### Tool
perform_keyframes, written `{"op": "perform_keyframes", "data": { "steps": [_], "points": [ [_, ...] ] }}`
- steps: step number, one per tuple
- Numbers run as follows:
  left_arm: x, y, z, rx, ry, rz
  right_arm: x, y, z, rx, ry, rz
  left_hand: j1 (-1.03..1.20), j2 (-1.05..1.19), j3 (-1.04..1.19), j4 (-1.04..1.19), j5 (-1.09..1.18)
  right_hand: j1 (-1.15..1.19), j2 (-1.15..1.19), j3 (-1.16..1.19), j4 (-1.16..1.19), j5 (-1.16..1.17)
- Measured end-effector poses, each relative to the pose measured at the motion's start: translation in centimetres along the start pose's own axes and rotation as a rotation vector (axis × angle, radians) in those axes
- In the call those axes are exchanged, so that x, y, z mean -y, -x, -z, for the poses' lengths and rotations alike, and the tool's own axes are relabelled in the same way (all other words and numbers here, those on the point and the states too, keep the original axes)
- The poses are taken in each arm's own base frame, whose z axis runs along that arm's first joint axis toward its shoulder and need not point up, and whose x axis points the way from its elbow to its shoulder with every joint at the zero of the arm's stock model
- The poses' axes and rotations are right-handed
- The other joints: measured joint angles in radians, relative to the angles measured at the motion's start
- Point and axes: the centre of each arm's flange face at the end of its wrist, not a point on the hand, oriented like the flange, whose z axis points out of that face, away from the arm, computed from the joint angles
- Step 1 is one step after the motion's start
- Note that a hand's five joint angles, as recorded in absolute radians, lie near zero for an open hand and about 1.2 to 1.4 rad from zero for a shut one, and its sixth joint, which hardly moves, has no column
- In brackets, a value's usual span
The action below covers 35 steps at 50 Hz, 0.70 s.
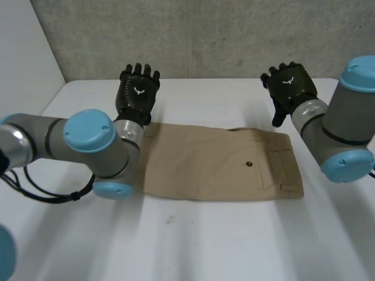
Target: Fold the shorts.
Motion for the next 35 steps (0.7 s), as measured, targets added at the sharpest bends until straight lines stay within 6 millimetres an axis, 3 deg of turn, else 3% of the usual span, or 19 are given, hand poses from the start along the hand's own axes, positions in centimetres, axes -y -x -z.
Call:
{"op": "perform_keyframes", "data": {
  "steps": [6,11,12,19,24,35],
  "points": [
    [1.7,1.5,3.6,-0.054,0.085,0.072,-0.9,-0.1,4.0,0.093,0.139,-0.097,0.000,0.000,0.000,0.000,0.000,0.004,0.011,0.013,0.003,0.005],
    [2.6,2.5,5.6,-0.075,0.137,0.136,-2.0,-0.3,6.1,0.108,0.219,-0.148,0.000,0.000,0.000,0.000,0.000,0.018,0.053,0.056,0.029,0.042],
    [3.0,3.0,6.7,-0.083,0.164,0.173,-2.7,-0.3,7.1,0.114,0.253,-0.168,0.000,0.000,0.000,0.000,0.000,0.142,0.181,0.188,0.168,0.154],
    [3.6,4.0,10.5,-0.103,0.240,0.288,-6.0,1.4,10.5,0.163,0.364,-0.222,0.000,0.000,0.000,0.000,0.000,0.191,0.244,0.249,0.232,0.210],
    [3.3,4.0,12.6,-0.118,0.277,0.315,-7.5,2.5,11.3,0.185,0.369,-0.231,0.000,0.000,0.000,0.000,0.000,0.225,0.284,0.288,0.270,0.242],
    [2.1,3.5,14.2,-0.137,0.330,0.307,-9.7,3.3,10.2,0.156,0.318,-0.211,0.000,0.000,0.000,0.000,0.000,0.391,0.480,0.480,0.460,0.426]
  ]
}}
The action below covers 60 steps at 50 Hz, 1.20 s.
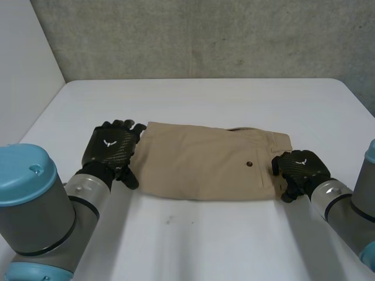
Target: Fold the shorts.
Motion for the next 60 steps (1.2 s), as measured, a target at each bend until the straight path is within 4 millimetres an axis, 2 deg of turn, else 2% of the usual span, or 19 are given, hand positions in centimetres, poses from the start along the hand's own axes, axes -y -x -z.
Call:
{"op": "perform_keyframes", "data": {
  "steps": [3,6,17,23,25,28,29,34,37,41,42,44,47,48,49,54,55,58,60],
  "points": [
    [-0.2,0.0,0.0,0.001,0.006,0.000,-0.2,-0.1,-0.4,-0.009,-0.009,0.005,0.000,0.000,0.000,0.000,0.000,0.059,0.080,0.082,0.082,0.080],
    [-0.4,0.1,0.0,0.003,0.014,0.000,-0.5,-0.5,-1.1,-0.028,-0.027,0.010,0.000,0.000,0.000,0.000,0.000,0.322,0.454,0.432,0.456,0.427],
    [-0.3,0.1,0.1,0.004,0.013,0.000,-0.1,-2.8,-1.5,-0.101,-0.049,0.000,0.000,0.000,0.000,0.000,0.000,0.362,0.475,0.461,0.497,0.448],
    [0.2,0.3,0.3,0.010,-0.004,0.002,0.4,-5.8,-0.8,-0.178,-0.033,0.004,0.000,0.000,0.000,0.000,0.000,0.376,0.475,0.461,0.498,0.448],
    [0.6,0.4,0.6,0.013,-0.013,0.003,0.6,-7.7,-0.2,-0.222,-0.008,0.036,0.000,0.000,0.000,0.000,0.000,0.382,0.475,0.461,0.498,0.453],
    [0.8,0.5,0.8,0.016,-0.019,0.004,0.7,-8.8,0.0,-0.246,0.010,0.070,0.000,0.000,0.000,0.000,0.000,0.382,0.475,0.461,0.498,0.461],
    [0.9,0.7,0.9,0.020,-0.024,0.005,0.9,-10.0,0.2,-0.271,0.031,0.128,0.000,0.000,0.000,0.000,0.000,0.389,0.475,0.461,0.498,0.465],
    [1.1,1.0,1.1,0.028,-0.028,0.006,2.4,-10.5,0.3,-0.280,0.021,0.228,0.000,0.000,0.000,0.000,0.000,0.392,0.475,0.461,0.498,0.469],
    [1.1,1.1,1.2,0.033,-0.028,0.007,4.7,-9.1,0.1,-0.253,-0.043,0.288,0.000,0.000,0.000,0.000,0.000,0.395,0.475,0.462,0.499,0.475],
    [1.0,1.2,1.2,0.034,-0.025,0.008,8.2,-5.8,0.1,-0.187,-0.164,0.337,0.000,0.000,0.000,0.000,0.000,0.395,0.475,0.478,0.507,0.476],
    [1.0,1.2,1.2,0.034,-0.025,0.008,9.8,-3.6,0.3,-0.137,-0.227,0.357,0.000,0.000,0.000,0.000,0.000,0.395,0.475,0.482,0.508,0.476],
    [1.0,1.2,1.3,0.034,-0.023,0.008,10.7,-1.9,0.6,-0.098,-0.266,0.371,0.000,0.000,0.000,0.000,0.000,0.395,0.475,0.491,0.509,0.476],
    [1.0,1.2,1.4,0.034,-0.024,0.008,12.0,3.0,1.2,0.022,-0.345,0.408,0.000,0.000,0.000,0.000,0.000,0.395,0.475,0.503,0.508,0.476],
    [1.0,1.2,1.4,0.033,-0.024,0.008,12.1,4.0,1.3,0.048,-0.358,0.416,0.000,0.000,0.000,0.000,0.000,0.395,0.475,0.507,0.508,0.476],
    [1.0,1.2,1.5,0.033,-0.025,0.008,12.1,7.6,1.9,0.144,-0.393,0.447,0.000,0.000,0.000,0.000,0.000,0.395,0.475,0.510,0.508,0.476],
    [1.1,1.2,1.6,0.033,-0.027,0.008,10.4,14.4,3.1,0.355,-0.428,0.523,0.000,0.000,0.000,0.000,0.000,0.395,0.481,0.510,0.508,0.476],
    [1.1,1.2,1.6,0.033,-0.027,0.008,10.4,14.4,3.1,0.355,-0.428,0.523,0.000,0.000,0.000,0.000,0.000,0.395,0.481,0.510,0.508,0.476],
    [1.1,1.2,1.6,0.034,-0.028,0.008,8.5,17.6,3.9,0.484,-0.428,0.567,0.000,0.000,0.000,0.000,0.000,0.353,0.413,0.424,0.425,0.438],
    [1.2,1.2,1.6,0.035,-0.030,0.008,7.9,18.4,4.3,0.528,-0.429,0.579,0.000,0.000,0.000,0.000,0.000,0.300,0.350,0.369,0.370,0.396]
  ]
}}
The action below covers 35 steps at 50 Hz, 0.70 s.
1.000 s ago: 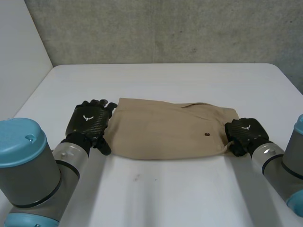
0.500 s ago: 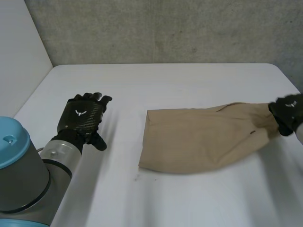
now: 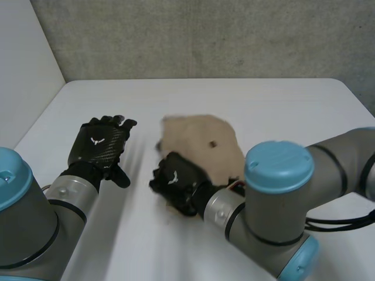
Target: Fold the shorts.
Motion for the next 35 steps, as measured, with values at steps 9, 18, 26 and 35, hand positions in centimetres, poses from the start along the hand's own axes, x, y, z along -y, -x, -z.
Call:
{"op": "perform_keyframes", "data": {
  "steps": [9,18,26,35],
  "points": [
    [2.1,0.0,-0.9,0.005,-0.072,0.014,3.1,-2.7,2.1,-0.070,-0.090,-0.101,0.000,0.000,0.000,0.000,0.000,-0.692,-0.831,-0.849,-0.831,-0.821],
    [4.9,-2.6,-2.0,-0.071,-0.165,0.087,0.9,-10.7,4.5,-0.317,-0.062,-0.516,0.000,0.000,0.000,0.000,0.000,-0.692,-0.831,-0.849,-0.831,-0.823],
    [1.6,-8.3,-3.1,-0.211,-0.005,0.124,-4.2,-11.0,3.5,-0.325,0.127,-0.672,0.000,0.000,0.000,0.000,0.000,-0.692,-0.831,-0.849,-0.831,-0.823],
    [-5.0,-9.5,-4.2,-0.160,0.289,0.124,-8.8,-9.5,1.6,-0.306,0.303,-0.670,0.000,0.000,0.000,0.000,0.000,-0.692,-0.831,-0.849,-0.831,-0.823]
  ]
}}
